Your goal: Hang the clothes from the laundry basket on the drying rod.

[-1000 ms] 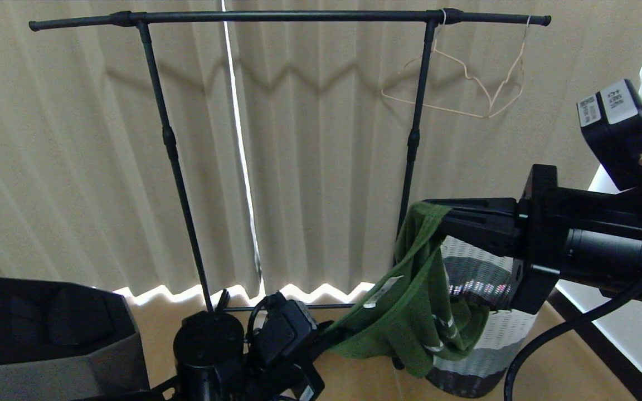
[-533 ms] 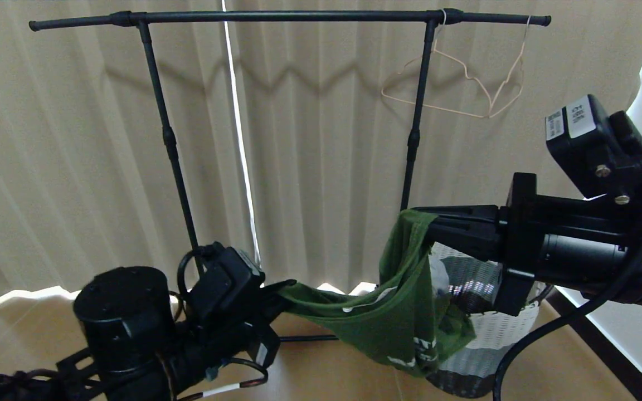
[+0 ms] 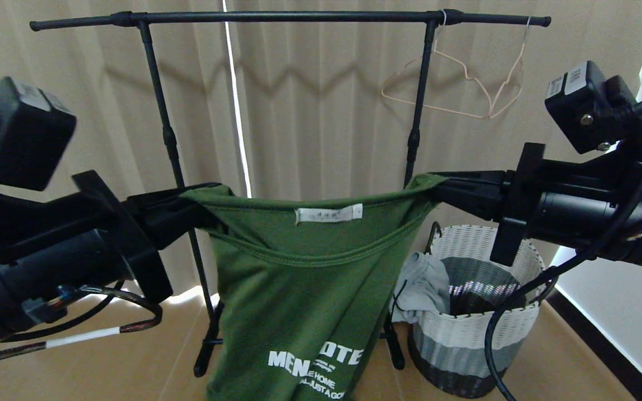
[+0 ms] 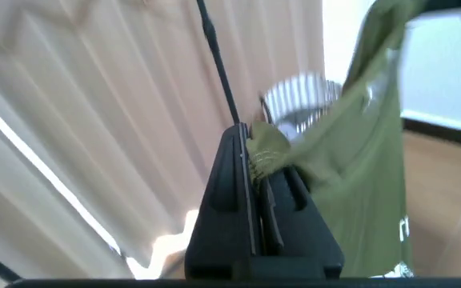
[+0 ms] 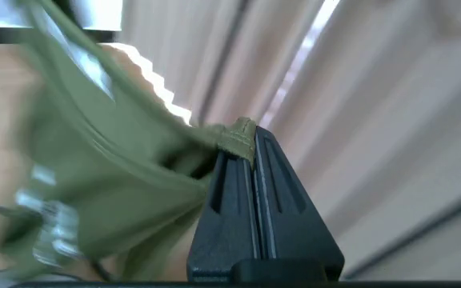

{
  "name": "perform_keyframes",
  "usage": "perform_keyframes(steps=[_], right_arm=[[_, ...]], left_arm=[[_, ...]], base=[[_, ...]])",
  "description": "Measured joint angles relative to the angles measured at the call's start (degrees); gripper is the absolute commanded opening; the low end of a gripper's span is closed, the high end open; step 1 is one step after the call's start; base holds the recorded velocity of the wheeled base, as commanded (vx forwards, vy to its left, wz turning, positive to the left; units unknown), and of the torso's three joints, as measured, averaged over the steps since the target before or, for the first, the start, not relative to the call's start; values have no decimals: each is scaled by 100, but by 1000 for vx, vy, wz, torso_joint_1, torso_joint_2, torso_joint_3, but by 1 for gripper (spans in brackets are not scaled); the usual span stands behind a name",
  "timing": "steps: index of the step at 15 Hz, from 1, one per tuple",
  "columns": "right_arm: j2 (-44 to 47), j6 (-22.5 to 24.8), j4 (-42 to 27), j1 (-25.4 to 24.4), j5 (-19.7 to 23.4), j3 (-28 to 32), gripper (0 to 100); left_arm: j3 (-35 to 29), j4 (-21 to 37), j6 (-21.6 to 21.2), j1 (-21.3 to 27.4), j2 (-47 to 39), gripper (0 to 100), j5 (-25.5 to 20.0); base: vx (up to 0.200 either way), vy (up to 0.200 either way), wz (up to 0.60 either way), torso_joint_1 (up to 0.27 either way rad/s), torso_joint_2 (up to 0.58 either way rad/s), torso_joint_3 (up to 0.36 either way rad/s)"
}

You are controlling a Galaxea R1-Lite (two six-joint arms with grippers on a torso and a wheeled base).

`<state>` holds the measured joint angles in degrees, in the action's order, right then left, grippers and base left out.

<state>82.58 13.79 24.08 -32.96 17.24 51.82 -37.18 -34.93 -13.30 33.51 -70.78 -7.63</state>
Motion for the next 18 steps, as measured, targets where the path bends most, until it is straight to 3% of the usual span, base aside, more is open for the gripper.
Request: perform_keyframes(steps=[4, 7, 10, 14, 18], right_arm=[[-2, -60, 35, 805, -123, 13, 0], [39, -284, 458, 1039, -123, 84, 0], [102, -350, 505, 1070, -134, 212, 0], [105, -352, 452, 1075, -162, 239, 0], [-315, -350, -297, 1270, -161, 123, 0]], left_arm=[[-562, 472, 472, -77, 83, 0, -184], [-1456, 1742, 1041, -196, -135, 0, -189], [-1896, 2444, 1139, -354, -347, 0, -183], [-1924, 2442, 1139, -386, -428, 0, -180], [-2004, 1949, 1152, -375, -827, 0, -180]], base=[[0, 0, 0, 0, 0, 0], [0, 0, 0, 0, 0, 0], [0, 0, 0, 0, 0, 0], [0, 0, 0, 0, 0, 0], [0, 0, 0, 0, 0, 0]])
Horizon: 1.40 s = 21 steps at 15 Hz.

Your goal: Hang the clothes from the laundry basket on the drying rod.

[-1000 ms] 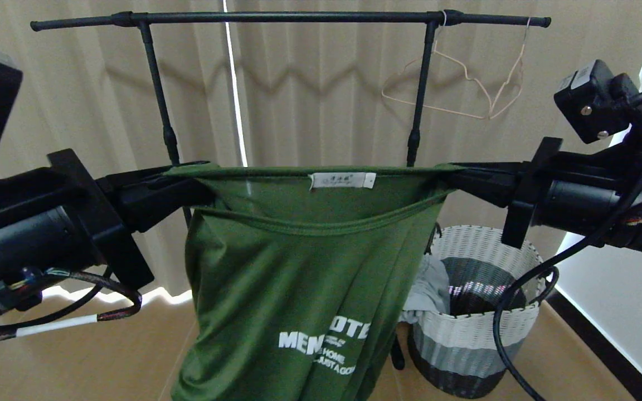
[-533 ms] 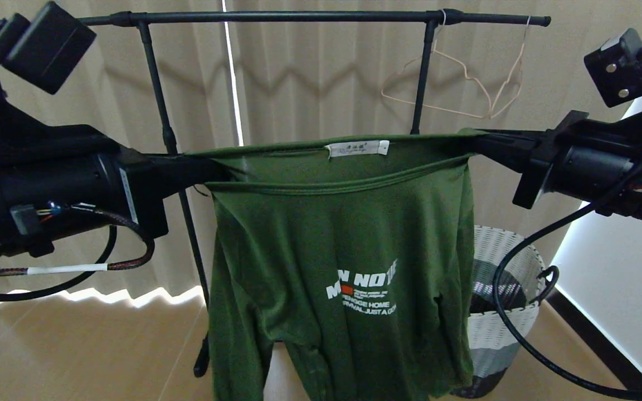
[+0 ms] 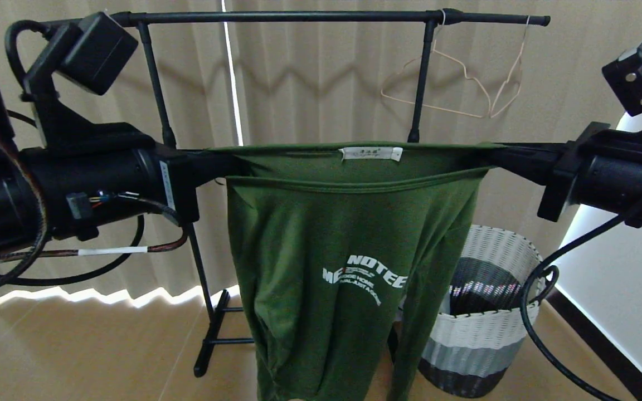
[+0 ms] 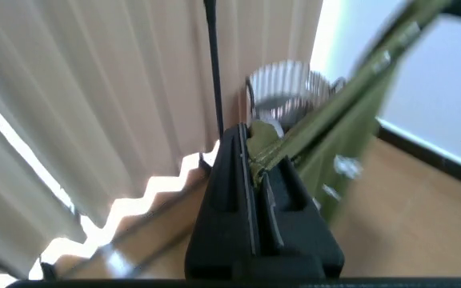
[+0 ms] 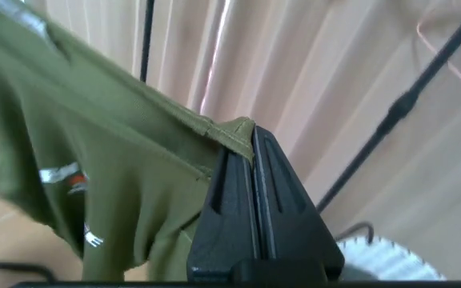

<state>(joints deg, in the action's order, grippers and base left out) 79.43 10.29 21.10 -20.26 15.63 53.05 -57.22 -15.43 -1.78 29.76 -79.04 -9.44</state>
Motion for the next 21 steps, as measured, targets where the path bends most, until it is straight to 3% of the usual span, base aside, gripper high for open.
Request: perform_keyframes(steps=[4, 7, 11, 14, 17, 21], right_arm=[[-711, 2, -512, -258, 413, -614, 0], [-890, 5, -516, -611, 490, -805, 0], [-841, 73, -547, -628, 369, -800, 0], [-625, 156, -438, -319, 191, -545, 0], [-188, 137, 65, -179, 199, -102, 0], [618, 22, 798, -137, 240, 621, 0]], left_arm=[[-154, -730, 12, 98, -533, 0, -2], [-330, -811, 26, 166, -814, 0, -9], [-251, -681, 83, 161, -824, 0, -28], [-232, 82, 85, 113, -538, 0, -118], [-273, 663, 80, 95, -85, 0, -895], [-171, 725, 50, 139, 416, 0, -1556]], base=[[0, 0, 0, 0, 0, 0], [0, 0, 0, 0, 0, 0], [0, 0, 0, 0, 0, 0], [0, 0, 0, 0, 0, 0], [0, 0, 0, 0, 0, 0], [0, 0, 0, 0, 0, 0]])
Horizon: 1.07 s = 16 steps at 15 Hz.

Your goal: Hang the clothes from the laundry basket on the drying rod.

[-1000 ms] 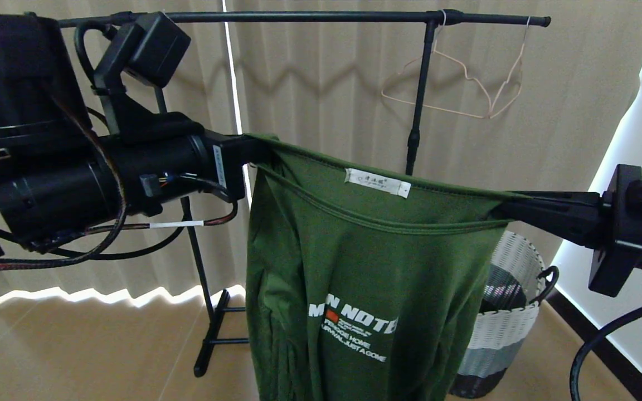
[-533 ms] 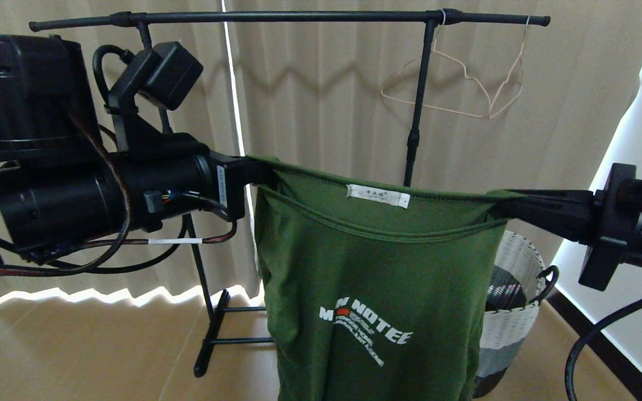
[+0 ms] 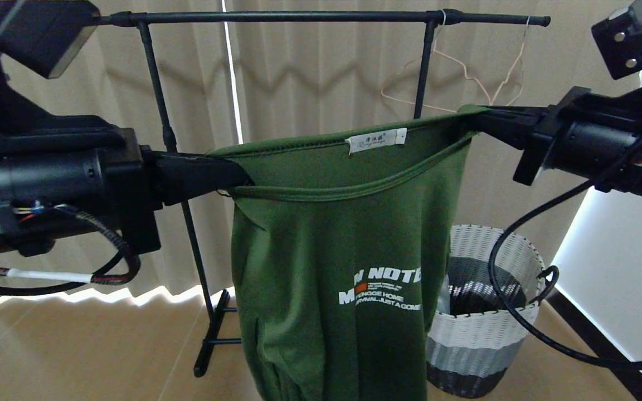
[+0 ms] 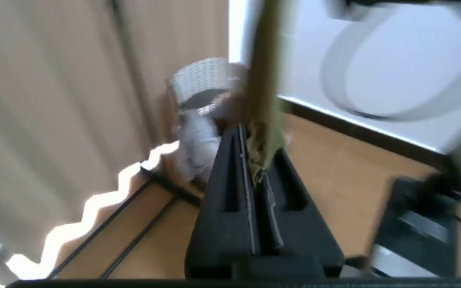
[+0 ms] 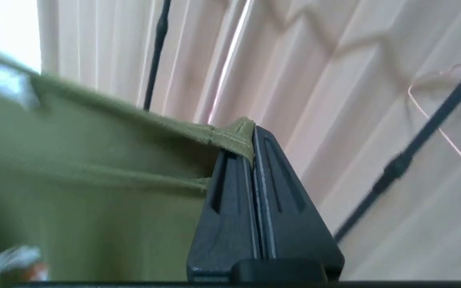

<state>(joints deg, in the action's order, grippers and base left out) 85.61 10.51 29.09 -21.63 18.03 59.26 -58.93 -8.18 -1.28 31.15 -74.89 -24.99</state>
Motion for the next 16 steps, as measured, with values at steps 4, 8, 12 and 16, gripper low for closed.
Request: perform_keyframes(steps=[4, 8, 12, 16], right_arm=[[474, -193, 235, 2, -7, 312, 0], [473, -184, -9, 57, -96, 265, 0], [71, -184, -550, 145, -128, 135, 0], [-135, -158, -490, 118, -137, -391, 0]], left_arm=[[80, -106, -35, 11, 190, 0, -141], [-72, -356, -145, -41, -17, 0, 215], [-1061, -569, -150, 127, -839, 0, 1054], [-1108, -564, -148, 294, -1251, 0, 1323]], base=[[0, 0, 0, 0, 0, 0], [0, 0, 0, 0, 0, 0], [0, 0, 0, 0, 0, 0], [0, 0, 0, 0, 0, 0]])
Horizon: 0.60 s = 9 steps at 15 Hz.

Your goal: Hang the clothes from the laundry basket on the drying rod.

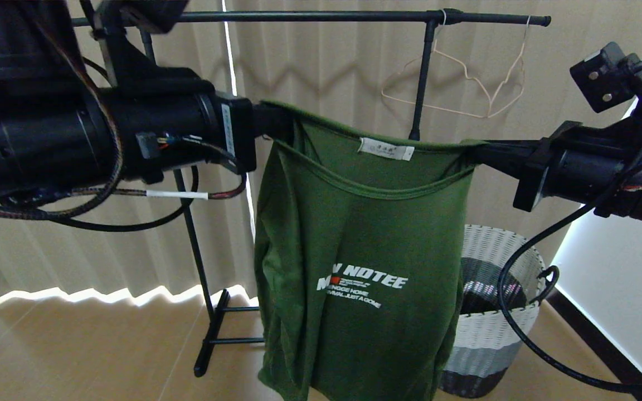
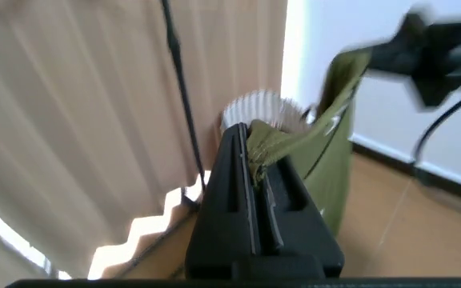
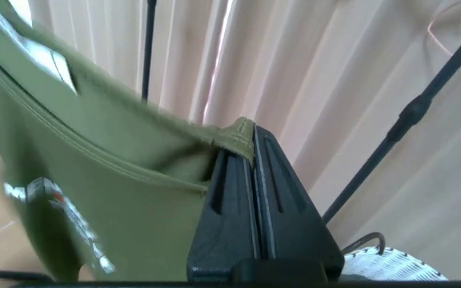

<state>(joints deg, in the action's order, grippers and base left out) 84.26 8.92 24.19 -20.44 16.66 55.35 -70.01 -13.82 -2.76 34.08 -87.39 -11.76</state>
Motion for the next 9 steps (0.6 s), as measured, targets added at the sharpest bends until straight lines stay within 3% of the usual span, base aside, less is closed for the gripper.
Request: perform_keyframes(steps=[9], right_arm=[[-77, 0, 22, -4, 0, -11, 0]], left_arm=[[229, 6, -22, 83, -87, 0, 150]], base=[[0, 0, 0, 0, 0, 0]])
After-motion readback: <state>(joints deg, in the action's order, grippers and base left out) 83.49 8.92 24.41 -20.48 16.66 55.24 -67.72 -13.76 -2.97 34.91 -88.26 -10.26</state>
